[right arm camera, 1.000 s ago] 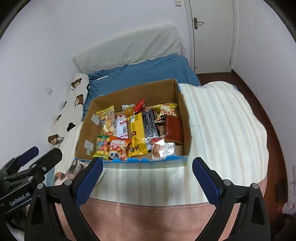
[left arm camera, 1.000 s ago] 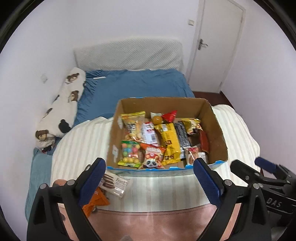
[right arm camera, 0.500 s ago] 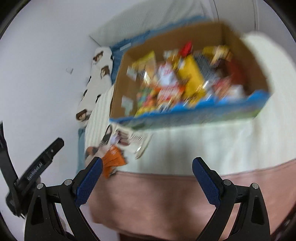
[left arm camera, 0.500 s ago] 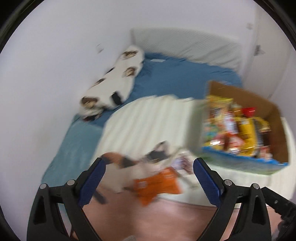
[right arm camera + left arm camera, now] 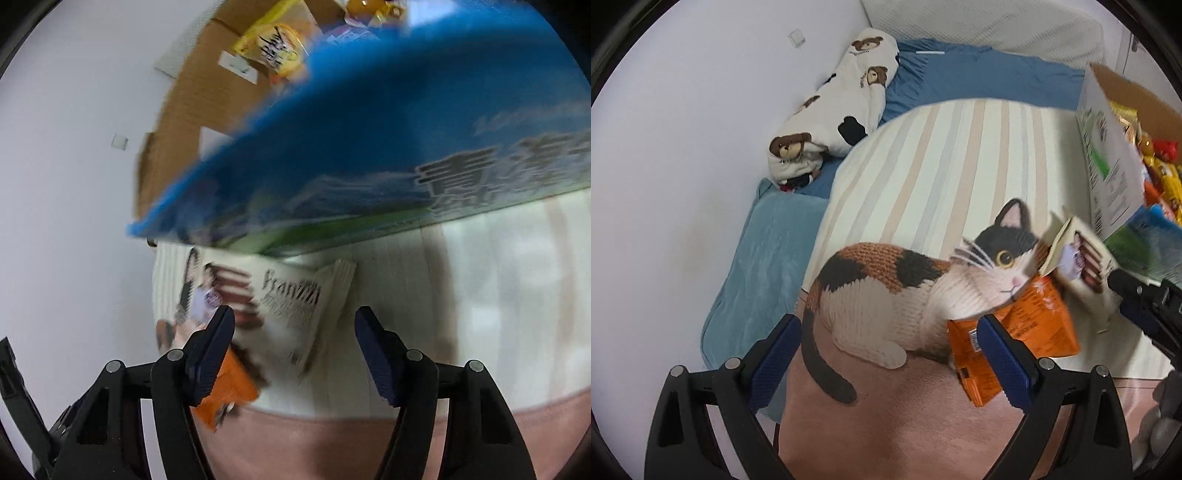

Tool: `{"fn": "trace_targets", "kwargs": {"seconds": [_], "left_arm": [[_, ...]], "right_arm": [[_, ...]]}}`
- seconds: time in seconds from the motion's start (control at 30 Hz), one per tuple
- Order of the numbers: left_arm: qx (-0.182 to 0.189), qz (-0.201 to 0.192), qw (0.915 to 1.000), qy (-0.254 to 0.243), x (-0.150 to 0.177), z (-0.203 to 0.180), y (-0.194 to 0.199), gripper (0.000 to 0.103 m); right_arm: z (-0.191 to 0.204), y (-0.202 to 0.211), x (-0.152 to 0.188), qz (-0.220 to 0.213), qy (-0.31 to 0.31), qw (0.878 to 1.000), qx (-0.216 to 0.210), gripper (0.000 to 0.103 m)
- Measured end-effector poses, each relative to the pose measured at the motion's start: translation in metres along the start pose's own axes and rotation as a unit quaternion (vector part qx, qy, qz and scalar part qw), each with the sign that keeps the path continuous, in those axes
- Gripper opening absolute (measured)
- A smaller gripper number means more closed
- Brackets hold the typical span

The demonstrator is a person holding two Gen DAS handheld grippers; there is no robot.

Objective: Organize snacks
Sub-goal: 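Grasp the Franzzi cookie packet with the right tool while the left grasps the orange Caizhen bag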

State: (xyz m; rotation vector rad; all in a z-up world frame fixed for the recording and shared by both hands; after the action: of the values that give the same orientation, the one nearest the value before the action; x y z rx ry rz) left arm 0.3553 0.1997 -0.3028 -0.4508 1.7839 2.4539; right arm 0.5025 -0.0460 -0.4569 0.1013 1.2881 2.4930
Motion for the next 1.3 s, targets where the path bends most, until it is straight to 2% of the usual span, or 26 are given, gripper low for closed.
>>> {"fn": "trace_targets", "kwargs": {"seconds": [0.07,0.17,0.2,0.23,0.27,0.33,0.4,0.53,0.6,0.63,0.67,0.8,0.97,1.1,1.2,1.23,1.3], "left_arm": [[-0.002,0.000,1.0000,-0.009,0.000,-0.002,-0.004,0.097],[-0.007,-0.008,0.9995,-0.029,-0.001,-0.005,-0.004,0.097],[-0.009,-0.010,0.9993,-0.035,-0.002,-0.006,-0.004,0.097],[-0.013,-0.013,0.9990,-0.041,-0.002,-0.007,-0.005,0.097],[-0.016,-0.013,0.9989,-0.043,-0.002,-0.007,-0.006,0.097],[-0.012,-0.010,0.9989,-0.045,-0.002,-0.008,-0.009,0.097],[-0.013,-0.008,0.9988,-0.047,-0.002,-0.010,-0.012,0.097],[-0.015,-0.006,0.9985,-0.053,-0.002,-0.013,-0.017,0.097],[-0.016,-0.007,0.9982,-0.057,-0.001,-0.014,-0.016,0.097],[-0.017,-0.007,0.9981,-0.059,-0.001,-0.015,-0.015,0.097],[-0.018,-0.007,0.9979,-0.062,-0.001,-0.015,-0.014,0.097],[-0.025,-0.013,0.9971,-0.071,0.000,-0.015,-0.010,0.097],[-0.019,-0.016,0.9968,-0.076,0.007,-0.022,-0.004,0.097],[-0.008,-0.013,0.9956,-0.093,0.016,-0.036,0.000,0.097],[0.001,-0.012,0.9937,-0.111,0.017,-0.047,-0.001,0.097],[0.004,-0.012,0.9930,-0.118,0.016,-0.050,-0.001,0.097],[0.020,-0.017,0.9899,-0.139,0.012,-0.059,0.002,0.097]], "right_arm": [[0.003,-0.009,0.003,0.011,0.010,1.000,-0.017,0.069],[0.022,-0.018,0.024,0.065,0.078,0.994,-0.031,0.069],[0.027,-0.015,0.029,0.065,0.105,0.992,-0.020,0.070],[0.032,-0.010,0.032,0.054,0.138,0.989,0.008,0.073],[0.035,-0.007,0.032,0.041,0.164,0.985,0.035,0.085],[0.044,-0.001,0.026,0.005,0.221,0.972,0.077,0.092],[0.053,-0.007,0.021,-0.007,0.258,0.962,0.092,0.092],[0.065,-0.042,0.021,0.032,0.287,0.954,0.083,0.092],[0.067,-0.052,0.022,0.030,0.293,0.951,0.094,0.089],[0.067,-0.056,0.023,0.027,0.291,0.951,0.095,0.074],[0.066,-0.059,0.024,0.028,0.283,0.954,0.097,0.068],[0.061,-0.057,0.029,0.022,0.265,0.959,0.104,0.068],[0.045,-0.040,0.046,0.019,0.257,0.958,0.126,0.067],[0.004,-0.019,0.062,0.029,0.208,0.966,0.153,0.067],[-0.026,-0.009,0.086,0.060,0.168,0.970,0.164,0.068],[-0.032,-0.008,0.090,0.073,0.154,0.972,0.161,0.071],[-0.035,-0.002,0.089,0.072,0.145,0.974,0.162,0.085]]}}
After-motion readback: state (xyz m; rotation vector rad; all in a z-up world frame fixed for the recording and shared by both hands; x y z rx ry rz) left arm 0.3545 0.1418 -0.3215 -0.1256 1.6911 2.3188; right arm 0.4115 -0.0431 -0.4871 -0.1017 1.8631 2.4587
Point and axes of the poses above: each gripper's, at about its wrist camera, not at the fingertips, and y roughly against the way its jaws point, z to its left, x to its underside, the point moved 5 cm from there along -y, roughly the way its jaws point, and after that the axes turned 6 degrees about -y, right-handed, at the moved point
